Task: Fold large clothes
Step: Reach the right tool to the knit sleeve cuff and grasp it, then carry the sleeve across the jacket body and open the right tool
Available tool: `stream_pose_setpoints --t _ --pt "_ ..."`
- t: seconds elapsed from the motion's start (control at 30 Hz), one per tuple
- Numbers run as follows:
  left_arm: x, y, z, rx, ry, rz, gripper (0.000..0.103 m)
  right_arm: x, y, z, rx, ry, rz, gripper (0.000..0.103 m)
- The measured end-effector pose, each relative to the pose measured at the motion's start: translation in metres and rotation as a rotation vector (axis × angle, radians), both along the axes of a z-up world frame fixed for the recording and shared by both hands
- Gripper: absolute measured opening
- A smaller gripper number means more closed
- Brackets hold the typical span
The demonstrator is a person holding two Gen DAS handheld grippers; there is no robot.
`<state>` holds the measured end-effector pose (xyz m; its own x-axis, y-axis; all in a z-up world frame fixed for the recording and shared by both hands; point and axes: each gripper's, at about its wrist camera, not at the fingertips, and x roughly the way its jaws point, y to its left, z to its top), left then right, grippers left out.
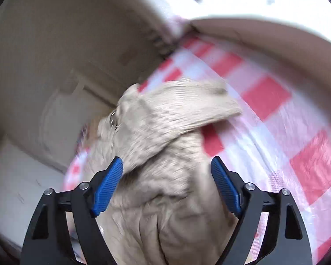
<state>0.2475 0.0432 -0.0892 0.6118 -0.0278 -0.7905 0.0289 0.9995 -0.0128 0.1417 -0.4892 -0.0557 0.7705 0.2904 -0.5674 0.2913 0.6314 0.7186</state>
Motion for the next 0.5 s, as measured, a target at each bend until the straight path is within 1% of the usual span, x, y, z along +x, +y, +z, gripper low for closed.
stream_pose_setpoints --t 0.1,0.13,0.17,0.2,0.23,0.27,0.3,0.33,0.37,0.4,0.43,0.47,0.5 --pt "0.0 0.0 0.0 0.001 0.0 0.0 0.101 0.025 -0.017 -0.017 0.074 0.055 -0.052 0.077" --pt "0.0 0.0 0.0 0.0 0.0 0.0 0.101 0.032 -0.021 -0.021 0.117 0.05 -0.063 0.076" --pt "0.0 0.0 0.0 0.0 0.0 0.0 0.101 0.038 -0.025 -0.02 0.139 0.04 -0.085 0.075" --pt "0.0 0.0 0.0 0.0 0.0 0.0 0.101 0.043 -0.026 -0.018 0.138 0.032 -0.115 0.066" --pt "0.0 0.0 0.0 0.0 0.0 0.0 0.101 0.047 -0.025 -0.013 0.114 0.021 -0.138 0.046" --pt "0.0 0.0 0.0 -0.001 0.0 0.0 0.101 0.053 -0.021 -0.005 0.061 0.013 -0.143 0.034" --pt "0.0 -0.001 0.0 -0.001 0.0 0.0 0.101 0.058 -0.008 0.012 -0.037 -0.006 -0.139 0.021" --pt "0.0 -0.001 0.0 0.0 0.0 0.001 0.101 0.061 0.011 0.034 -0.165 -0.049 -0.125 0.019" --pt "0.0 -0.001 0.0 0.001 0.0 0.001 0.101 0.065 0.039 0.06 -0.311 -0.11 -0.084 0.018" --pt "0.0 0.0 0.0 0.001 0.0 0.001 0.101 0.068 0.062 0.079 -0.425 -0.161 -0.032 0.018" --pt "0.0 0.0 0.0 0.001 0.0 0.002 0.101 0.069 0.102 0.102 -0.557 -0.225 0.047 0.018" --pt "0.0 0.0 0.0 0.001 0.0 0.001 0.101 0.071 0.137 0.117 -0.645 -0.276 0.13 0.018" --pt "0.0 0.0 0.0 0.0 0.0 0.001 0.101 0.069 0.177 0.13 -0.725 -0.344 0.258 0.02"
